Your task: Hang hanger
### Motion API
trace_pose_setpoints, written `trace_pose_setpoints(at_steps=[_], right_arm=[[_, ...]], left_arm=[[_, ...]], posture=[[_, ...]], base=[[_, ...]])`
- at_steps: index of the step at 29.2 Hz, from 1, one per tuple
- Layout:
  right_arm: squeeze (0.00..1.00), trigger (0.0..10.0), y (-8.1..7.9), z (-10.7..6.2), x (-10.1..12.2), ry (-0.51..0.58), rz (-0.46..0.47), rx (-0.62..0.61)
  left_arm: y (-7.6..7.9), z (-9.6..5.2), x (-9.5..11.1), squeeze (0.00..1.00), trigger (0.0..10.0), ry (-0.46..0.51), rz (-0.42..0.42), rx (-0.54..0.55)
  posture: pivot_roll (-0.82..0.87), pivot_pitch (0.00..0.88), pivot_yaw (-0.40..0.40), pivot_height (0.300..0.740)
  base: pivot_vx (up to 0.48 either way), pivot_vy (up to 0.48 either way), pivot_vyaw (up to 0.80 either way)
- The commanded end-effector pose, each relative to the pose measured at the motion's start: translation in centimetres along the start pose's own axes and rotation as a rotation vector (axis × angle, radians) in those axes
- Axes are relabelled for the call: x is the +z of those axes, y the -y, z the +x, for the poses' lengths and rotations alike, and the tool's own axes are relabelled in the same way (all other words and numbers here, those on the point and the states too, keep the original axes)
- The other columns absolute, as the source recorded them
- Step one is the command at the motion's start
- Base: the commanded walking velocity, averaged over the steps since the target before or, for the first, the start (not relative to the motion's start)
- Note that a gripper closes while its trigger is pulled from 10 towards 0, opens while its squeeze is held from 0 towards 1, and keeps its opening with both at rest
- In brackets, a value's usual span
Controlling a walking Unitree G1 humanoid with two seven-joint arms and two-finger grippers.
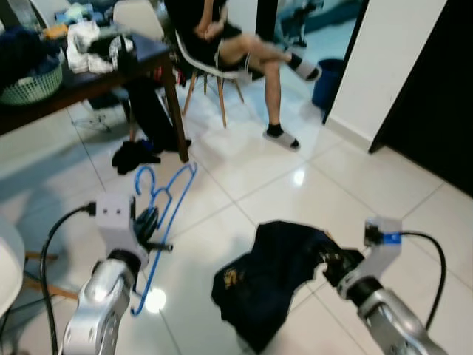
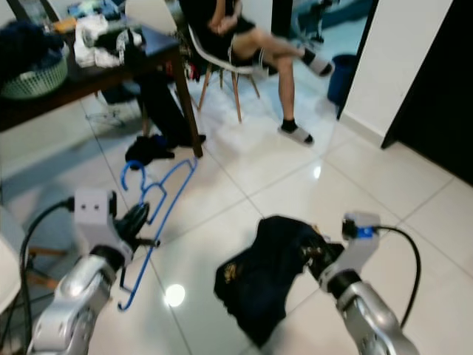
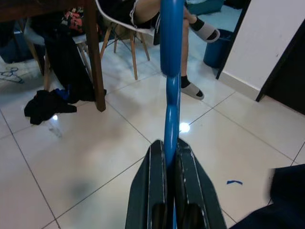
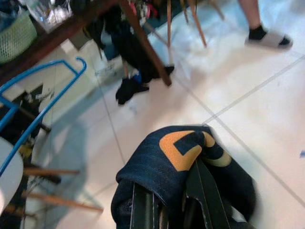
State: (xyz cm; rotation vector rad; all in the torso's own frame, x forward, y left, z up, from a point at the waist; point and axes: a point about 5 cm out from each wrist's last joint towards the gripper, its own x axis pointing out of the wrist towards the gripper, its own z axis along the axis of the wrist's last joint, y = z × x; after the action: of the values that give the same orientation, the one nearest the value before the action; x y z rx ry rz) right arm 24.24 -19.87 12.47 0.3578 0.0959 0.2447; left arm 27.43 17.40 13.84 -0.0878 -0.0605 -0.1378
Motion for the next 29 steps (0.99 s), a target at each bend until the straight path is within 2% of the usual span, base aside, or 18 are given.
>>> trace_pose_setpoints(at_steps=[1,29], right_arm=[[0.00,10.0,-0.31,0.24,-0.12,0.009,0.009,0.011],[0.00,10.0,-0.20,0.67,-0.38,0.004,-0.006,0.035]], left_arm=[[-0.53,-0.31,-0.54,0.00,10.0,-0.019,0.011,0.017],[-0.42,0.10,-0.86,0.00,10.0,-0.013,0.004,0.006]], posture=[[0.03,0.139,-0.003,0.740],[0.03,0.139,-0.003,0.740]], base=[[0.322,0.000,0.00],[0.361,0.000,0.00]])
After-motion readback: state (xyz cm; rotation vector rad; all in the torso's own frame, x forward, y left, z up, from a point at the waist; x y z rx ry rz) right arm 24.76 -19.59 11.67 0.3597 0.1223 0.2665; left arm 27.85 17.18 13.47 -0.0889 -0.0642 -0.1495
